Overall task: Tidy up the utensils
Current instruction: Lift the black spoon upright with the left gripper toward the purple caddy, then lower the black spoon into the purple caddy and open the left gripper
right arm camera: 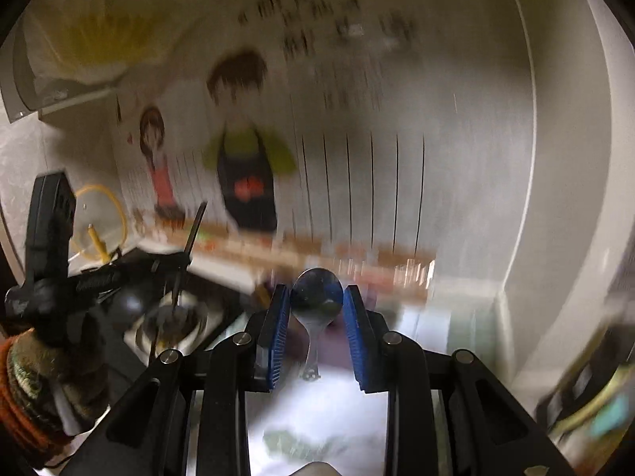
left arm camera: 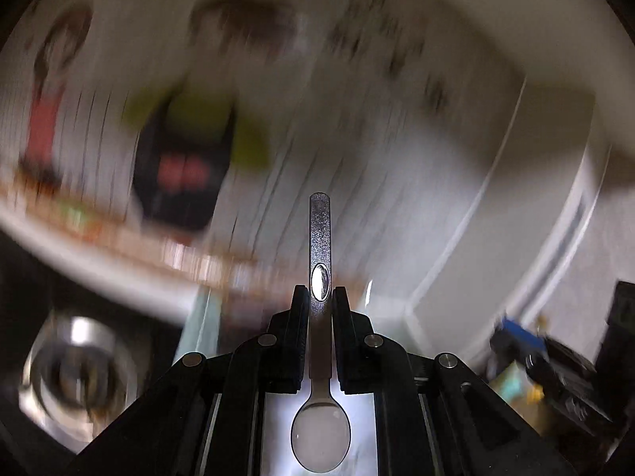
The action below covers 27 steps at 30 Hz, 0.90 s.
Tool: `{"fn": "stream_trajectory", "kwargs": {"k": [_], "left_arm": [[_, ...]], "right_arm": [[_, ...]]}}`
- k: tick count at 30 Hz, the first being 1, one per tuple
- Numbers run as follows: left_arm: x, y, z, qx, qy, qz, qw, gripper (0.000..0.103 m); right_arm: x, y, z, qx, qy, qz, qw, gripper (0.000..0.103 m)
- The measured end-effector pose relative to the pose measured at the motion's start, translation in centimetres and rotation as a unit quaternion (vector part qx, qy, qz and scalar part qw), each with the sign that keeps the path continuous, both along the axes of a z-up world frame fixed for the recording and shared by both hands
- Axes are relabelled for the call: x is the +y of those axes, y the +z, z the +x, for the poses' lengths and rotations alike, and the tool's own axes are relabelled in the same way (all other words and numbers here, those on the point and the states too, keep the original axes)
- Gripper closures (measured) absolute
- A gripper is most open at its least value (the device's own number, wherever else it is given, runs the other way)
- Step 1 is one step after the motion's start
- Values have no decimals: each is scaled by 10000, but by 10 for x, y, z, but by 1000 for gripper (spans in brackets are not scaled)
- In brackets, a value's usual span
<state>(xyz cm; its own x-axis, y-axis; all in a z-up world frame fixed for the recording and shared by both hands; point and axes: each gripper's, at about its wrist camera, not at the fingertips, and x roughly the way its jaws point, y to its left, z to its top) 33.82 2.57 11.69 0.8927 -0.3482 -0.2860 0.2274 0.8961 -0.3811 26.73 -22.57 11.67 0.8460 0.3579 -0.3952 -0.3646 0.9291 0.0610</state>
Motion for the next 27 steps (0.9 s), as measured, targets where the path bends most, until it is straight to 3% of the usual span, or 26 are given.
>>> {"fn": "stream_trajectory", "kwargs": {"k": [3, 7, 10, 14, 18, 23, 27], "left_arm": [[-5, 16, 27, -490, 372, 234, 9978, 91], [-12, -7, 64, -399, 856, 425, 9946, 91], [-14, -34, 76, -402, 1172, 570, 9907, 91], [-18, -56, 96, -196, 1122, 528, 9921, 91], [-36, -74, 111, -172, 1203, 755, 9897, 91], [-43, -95, 108, -78, 1096, 913, 9897, 91], [-35, -115, 96, 269, 979, 718, 9922, 91]], "right_arm": [[7, 41, 21, -191, 33, -136, 9997, 77], [12, 46, 51, -180, 22, -293, 9994, 77], [13, 28, 74, -2, 37, -309, 9995, 77], [14, 1, 103, 318, 57, -271, 9991, 77], [12, -24, 127, 647, 84, -162, 9977, 77], [17, -53, 142, 1035, 251, -120, 9942, 77], [19, -72, 149, 1378, 332, -177, 9897, 77]]}}
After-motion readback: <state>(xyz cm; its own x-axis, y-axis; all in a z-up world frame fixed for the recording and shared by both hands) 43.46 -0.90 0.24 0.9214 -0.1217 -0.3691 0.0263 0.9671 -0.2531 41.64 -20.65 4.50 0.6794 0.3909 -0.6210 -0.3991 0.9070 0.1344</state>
